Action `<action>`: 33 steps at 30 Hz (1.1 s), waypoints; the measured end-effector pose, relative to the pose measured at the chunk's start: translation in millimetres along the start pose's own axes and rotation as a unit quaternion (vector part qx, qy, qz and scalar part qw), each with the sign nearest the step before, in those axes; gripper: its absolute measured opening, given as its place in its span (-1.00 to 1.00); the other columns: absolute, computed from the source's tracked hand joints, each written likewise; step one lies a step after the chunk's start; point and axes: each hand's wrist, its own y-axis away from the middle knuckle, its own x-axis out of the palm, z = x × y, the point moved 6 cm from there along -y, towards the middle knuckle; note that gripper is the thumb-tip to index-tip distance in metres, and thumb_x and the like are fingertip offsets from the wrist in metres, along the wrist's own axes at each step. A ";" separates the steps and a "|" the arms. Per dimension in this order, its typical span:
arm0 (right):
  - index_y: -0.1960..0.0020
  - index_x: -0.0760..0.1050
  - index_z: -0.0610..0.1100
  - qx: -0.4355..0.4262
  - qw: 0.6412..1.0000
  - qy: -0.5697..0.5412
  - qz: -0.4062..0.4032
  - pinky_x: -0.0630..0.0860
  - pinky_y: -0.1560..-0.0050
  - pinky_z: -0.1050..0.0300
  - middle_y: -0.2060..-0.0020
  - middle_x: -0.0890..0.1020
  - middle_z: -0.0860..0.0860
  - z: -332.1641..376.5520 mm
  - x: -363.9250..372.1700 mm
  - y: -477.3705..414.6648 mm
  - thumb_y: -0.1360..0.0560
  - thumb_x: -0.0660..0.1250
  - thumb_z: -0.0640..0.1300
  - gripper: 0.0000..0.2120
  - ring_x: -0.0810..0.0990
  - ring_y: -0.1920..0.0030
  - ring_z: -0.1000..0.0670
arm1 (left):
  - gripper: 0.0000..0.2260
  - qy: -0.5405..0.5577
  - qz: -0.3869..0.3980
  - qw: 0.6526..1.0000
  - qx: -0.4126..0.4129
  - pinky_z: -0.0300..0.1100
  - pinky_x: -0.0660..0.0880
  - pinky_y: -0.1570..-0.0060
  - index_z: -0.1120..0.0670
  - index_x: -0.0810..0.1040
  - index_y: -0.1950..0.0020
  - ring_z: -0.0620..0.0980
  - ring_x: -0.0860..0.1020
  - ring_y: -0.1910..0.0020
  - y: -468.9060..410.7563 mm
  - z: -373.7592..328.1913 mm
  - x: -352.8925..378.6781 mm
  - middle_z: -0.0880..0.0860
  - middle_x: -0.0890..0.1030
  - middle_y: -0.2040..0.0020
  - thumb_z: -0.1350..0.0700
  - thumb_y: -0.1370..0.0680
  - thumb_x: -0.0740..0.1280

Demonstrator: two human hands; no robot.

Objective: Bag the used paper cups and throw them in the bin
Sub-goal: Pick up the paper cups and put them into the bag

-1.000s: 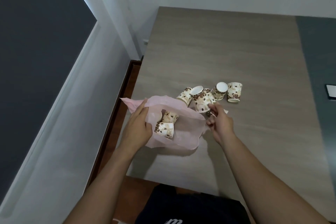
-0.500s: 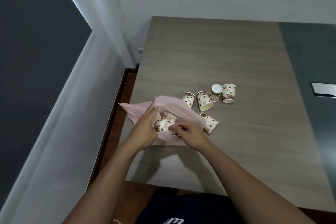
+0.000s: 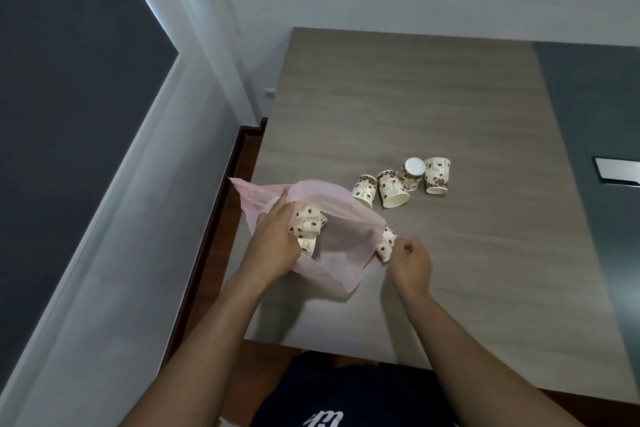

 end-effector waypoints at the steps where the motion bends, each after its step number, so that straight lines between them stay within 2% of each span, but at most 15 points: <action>1: 0.02 0.67 -0.16 0.029 1.000 -0.005 0.004 0.56 -0.05 -0.03 -0.04 0.71 -0.24 -12.5 -3.6 -9.2 -0.59 0.23 0.06 -0.65 0.66 0.00 -0.23 | -0.36 -0.013 -0.010 1.000 -0.006 0.14 0.50 -0.42 -0.03 0.36 -0.64 0.25 0.42 -0.50 0.1 2.5 1.0 -0.12 0.18 -0.76 0.32 -0.56 0.23; 4: -0.12 0.76 0.00 0.093 0.984 -0.024 0.149 0.60 -0.33 -0.10 -0.20 0.72 -0.11 -30.2 9.1 -25.2 -0.59 0.35 0.11 -0.72 0.66 -0.13 -0.14 | -0.52 -0.052 -0.034 0.997 -0.048 0.03 0.50 -0.23 0.06 0.40 -0.59 0.22 0.38 -0.46 5.0 2.8 0.5 -0.14 0.09 -0.78 0.25 -0.66 0.28; 7: -0.07 0.74 0.11 0.115 0.962 -0.033 0.244 0.59 -0.35 -0.15 -0.16 0.69 0.04 -33.5 22.1 -26.9 -0.57 0.42 0.18 -0.79 0.65 -0.19 -0.08 | -0.38 -0.069 -0.031 0.995 -0.060 0.04 0.51 -0.21 0.05 0.36 -0.64 0.23 0.41 -0.44 5.3 6.8 1.7 -0.12 0.09 -0.78 0.38 -0.59 0.29; 10: -0.08 0.75 -0.02 0.123 0.965 -0.058 0.225 0.61 -0.13 -0.06 -0.03 0.78 0.01 -32.9 27.2 -30.2 -0.51 0.48 0.19 -0.68 0.73 -0.06 -0.09 | -0.26 -0.021 -0.037 0.998 -0.052 0.09 0.49 -0.43 0.05 0.42 -0.62 0.24 0.41 -0.56 1.2 12.1 2.4 -0.06 0.21 -0.76 0.50 -0.47 0.22; 11: -0.11 0.77 -0.06 0.120 0.970 -0.069 0.202 0.59 -0.07 -0.04 0.00 0.79 -0.03 -32.3 26.0 -31.5 -0.52 0.48 0.16 -0.67 0.74 -0.03 -0.11 | -0.27 0.006 -0.044 0.998 -0.050 0.03 0.44 -0.50 0.06 0.43 -0.62 0.20 0.38 -0.61 0.2 10.5 1.1 -0.05 0.24 -0.74 0.50 -0.47 0.21; 13: -0.08 0.81 -0.10 0.081 0.985 -0.070 0.138 0.54 -0.05 0.03 0.01 0.79 -0.08 -22.9 15.6 -31.5 -0.63 0.40 0.03 -0.73 0.72 0.00 -0.14 | -0.25 0.048 -0.049 0.996 -0.054 -0.21 0.32 -0.48 0.06 0.42 -0.64 0.07 0.32 -0.66 -1.0 4.8 -2.9 -0.05 0.29 -0.72 0.53 -0.49 0.22; 15: 0.07 0.79 -0.06 0.042 0.996 -0.050 0.061 0.50 0.00 0.05 0.05 0.78 -0.10 -13.3 -3.4 -29.7 -0.68 0.29 -0.01 -0.67 0.70 0.01 -0.17 | -0.21 0.065 -0.046 0.995 -0.052 -0.30 0.23 -0.45 0.03 0.39 -0.67 0.02 0.27 -0.69 -3.8 0.3 -5.5 -0.09 0.25 -0.73 0.55 -0.49 0.22; 17: 0.23 0.72 -0.05 0.026 0.999 -0.044 0.020 0.47 0.05 0.04 0.18 0.75 -0.09 -4.9 -19.8 -24.8 -0.66 0.26 -0.04 -0.63 0.69 0.07 -0.19 | -0.19 0.065 -0.042 0.996 -0.046 -0.30 0.22 -0.47 0.00 0.36 -0.68 0.02 0.25 -0.70 -7.5 -0.5 -7.5 -0.09 0.21 -0.75 0.55 -0.50 0.21; 21: 0.37 0.65 -0.06 -0.032 0.994 -0.040 0.091 0.61 0.13 -0.05 0.37 0.71 -0.01 6.9 -16.6 -14.4 -0.59 0.30 -0.05 -0.62 0.69 0.25 -0.12 | -0.13 0.073 -0.011 0.997 -0.032 -0.20 0.29 -0.48 -0.05 0.29 -0.72 0.04 0.27 -0.69 -11.3 -4.4 -4.5 -0.09 0.23 -0.75 0.55 -0.49 0.20; 23: 0.35 0.66 -0.06 -0.056 0.988 -0.046 0.137 0.61 0.24 0.07 0.43 0.68 0.06 17.5 -7.7 -1.9 -0.63 0.33 -0.07 -0.61 0.63 0.36 -0.01 | -0.12 0.080 0.009 0.997 -0.022 -0.19 0.32 -0.47 -0.07 0.26 -0.73 0.03 0.28 -0.69 -11.8 -8.7 -0.2 -0.11 0.23 -0.75 0.55 -0.49 0.22; 25: 0.29 0.71 -0.07 -0.071 0.980 -0.068 0.175 0.57 0.28 0.21 0.36 0.73 0.08 31.6 4.9 12.0 -0.67 0.35 -0.10 -0.63 0.66 0.31 0.05 | -0.12 0.079 0.025 0.996 -0.013 -0.22 0.29 -0.47 -0.07 0.24 -0.74 0.00 0.26 -0.69 -11.2 -12.7 3.5 -0.14 0.18 -0.76 0.54 -0.50 0.23; 27: 0.15 0.79 -0.04 -0.089 0.964 -0.084 0.237 0.59 0.13 0.22 0.14 0.81 0.04 48.2 21.6 30.0 -0.68 0.35 -0.10 -0.69 0.70 0.14 0.10 | -0.12 0.076 0.037 0.996 -0.004 -0.24 0.23 -0.51 -0.06 0.23 -0.75 -0.03 0.22 -0.71 -9.4 -15.4 6.3 -0.15 0.14 -0.77 0.54 -0.50 0.23; 29: -0.06 0.81 0.04 -0.116 0.936 -0.085 0.320 0.61 -0.04 0.13 -0.07 0.81 0.01 64.4 38.2 50.6 -0.73 0.32 -0.04 -0.73 0.70 0.02 0.07 | -0.12 0.080 0.045 0.996 0.002 -0.24 0.23 -0.53 -0.07 0.22 -0.75 -0.03 0.21 -0.71 -7.9 -17.0 7.2 -0.15 0.14 -0.77 0.53 -0.51 0.22; 31: -0.25 0.77 0.01 -0.117 0.900 -0.111 0.405 0.67 -0.16 0.09 -0.18 0.80 0.05 78.3 51.3 68.5 -0.76 0.29 0.02 -0.72 0.74 -0.06 0.05 | -0.13 0.090 0.043 0.995 -0.002 -0.17 0.32 -0.54 -0.10 0.23 -0.74 -0.01 0.28 -0.69 -6.9 -16.9 3.4 -0.16 0.19 -0.75 0.52 -0.52 0.23; 33: -0.21 0.78 -0.11 -0.085 0.895 -0.163 0.405 0.71 -0.21 -0.07 -0.11 0.82 -0.02 87.8 51.9 68.9 -0.75 0.28 0.09 -0.63 0.80 -0.06 -0.04 | -0.13 0.105 0.034 0.994 -0.009 -0.21 0.38 -0.50 -0.11 0.26 -0.73 -0.03 0.33 -0.66 -6.5 -16.4 -2.8 -0.15 0.25 -0.73 0.52 -0.52 0.22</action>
